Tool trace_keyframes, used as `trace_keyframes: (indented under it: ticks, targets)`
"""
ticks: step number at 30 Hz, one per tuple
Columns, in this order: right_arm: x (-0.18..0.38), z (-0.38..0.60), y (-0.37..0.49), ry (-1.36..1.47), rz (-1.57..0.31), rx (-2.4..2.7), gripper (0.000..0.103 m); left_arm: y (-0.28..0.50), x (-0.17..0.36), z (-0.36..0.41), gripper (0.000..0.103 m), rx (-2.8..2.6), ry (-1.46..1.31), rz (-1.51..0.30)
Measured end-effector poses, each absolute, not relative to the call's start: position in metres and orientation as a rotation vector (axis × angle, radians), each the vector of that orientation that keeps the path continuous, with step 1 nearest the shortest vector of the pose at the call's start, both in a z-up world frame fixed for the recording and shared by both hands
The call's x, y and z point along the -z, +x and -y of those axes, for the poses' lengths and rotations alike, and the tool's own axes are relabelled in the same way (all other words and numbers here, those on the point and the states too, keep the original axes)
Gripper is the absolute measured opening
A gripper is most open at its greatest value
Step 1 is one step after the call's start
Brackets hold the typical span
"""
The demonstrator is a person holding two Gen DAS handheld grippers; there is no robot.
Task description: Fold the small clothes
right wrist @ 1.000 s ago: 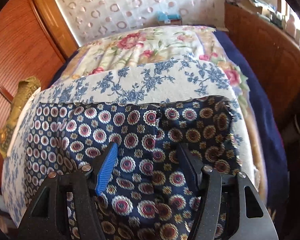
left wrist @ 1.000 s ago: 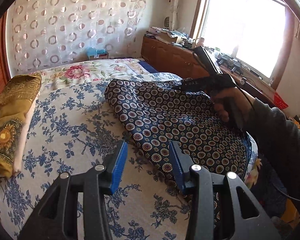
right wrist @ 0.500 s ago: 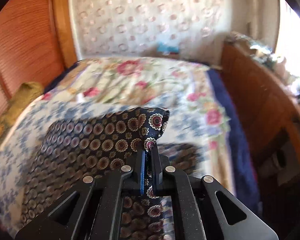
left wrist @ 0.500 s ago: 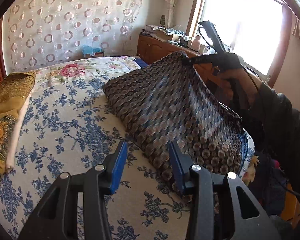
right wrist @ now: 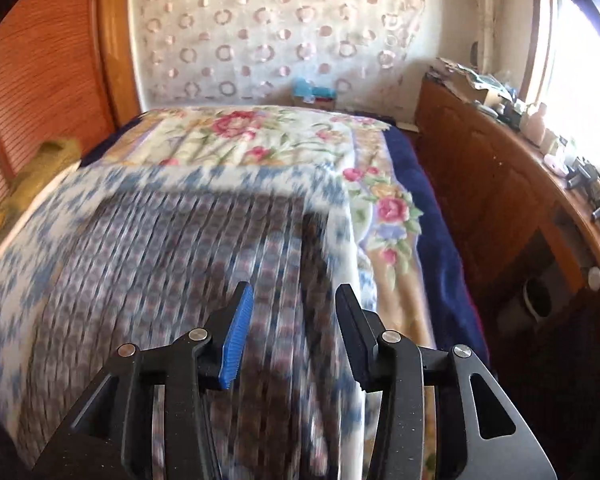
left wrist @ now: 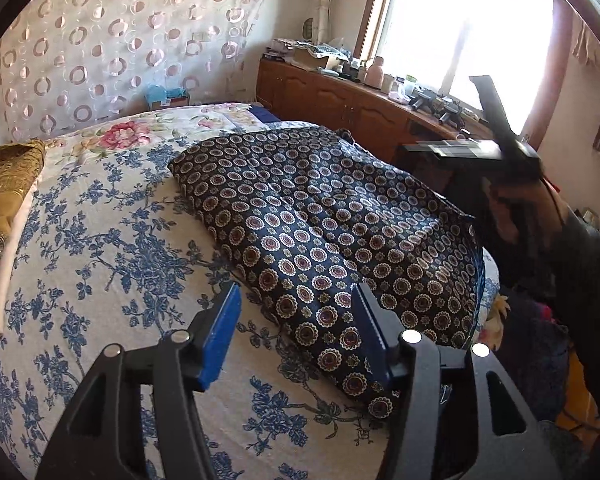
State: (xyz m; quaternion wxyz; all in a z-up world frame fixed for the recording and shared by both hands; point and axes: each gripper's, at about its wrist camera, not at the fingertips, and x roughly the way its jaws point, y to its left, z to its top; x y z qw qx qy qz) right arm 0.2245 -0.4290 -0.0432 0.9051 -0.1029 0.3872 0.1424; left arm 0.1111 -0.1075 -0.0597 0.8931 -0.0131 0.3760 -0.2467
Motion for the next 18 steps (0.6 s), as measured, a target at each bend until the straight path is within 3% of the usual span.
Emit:
trace_keyframes:
  ticks: [14, 18]
  targets:
    - [0.072, 0.459, 0.136, -0.166, -0.818, -0.303, 0.043, 0.106, 0.07, 0.136, 0.056, 0.524, 0.018, -0.807]
    - [0.079, 0.459, 0.134, -0.174, -0.822, -0.304, 0.034, 0.102, 0.073, 0.141, 0.056, 0.531, 0.033, -0.812]
